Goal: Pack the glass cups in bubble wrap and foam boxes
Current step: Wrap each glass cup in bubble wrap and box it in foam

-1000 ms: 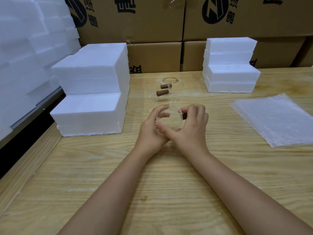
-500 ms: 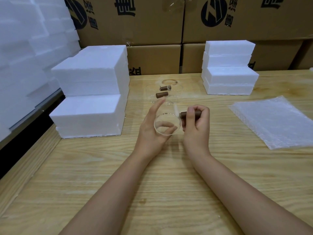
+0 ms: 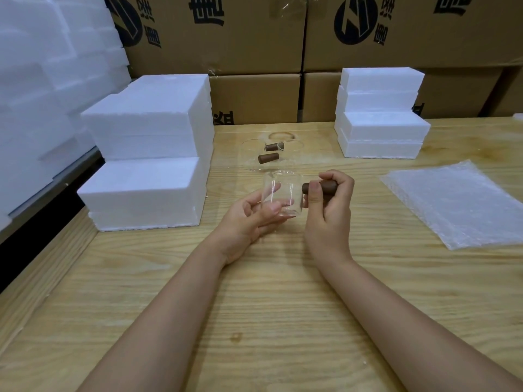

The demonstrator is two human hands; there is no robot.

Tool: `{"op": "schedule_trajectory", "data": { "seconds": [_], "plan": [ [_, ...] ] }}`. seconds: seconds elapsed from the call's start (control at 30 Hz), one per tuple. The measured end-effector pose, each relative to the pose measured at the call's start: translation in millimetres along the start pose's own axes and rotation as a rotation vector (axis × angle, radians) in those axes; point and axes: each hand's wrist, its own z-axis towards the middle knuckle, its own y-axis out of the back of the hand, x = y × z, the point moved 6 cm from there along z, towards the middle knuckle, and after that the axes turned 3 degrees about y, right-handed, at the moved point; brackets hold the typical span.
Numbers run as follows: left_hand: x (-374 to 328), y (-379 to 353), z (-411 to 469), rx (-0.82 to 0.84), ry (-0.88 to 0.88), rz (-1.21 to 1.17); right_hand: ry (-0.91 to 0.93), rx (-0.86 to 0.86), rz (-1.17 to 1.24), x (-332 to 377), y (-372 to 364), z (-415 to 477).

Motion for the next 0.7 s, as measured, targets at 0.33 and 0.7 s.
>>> {"op": "schedule_trajectory", "data": {
  "seconds": [0.33,0.7],
  "plan": [
    [-0.2,4.3,1.1,-0.116,-0.095,-0.006,-0.556,-0.067,0.392,-24.1,-21.9,-22.6],
    [-1.7,-1.6,-1.0,-0.208,-0.111,-0.033,-0.758,-0.049,0.764,-30.0,-23.9,-14.0]
  ]
}}
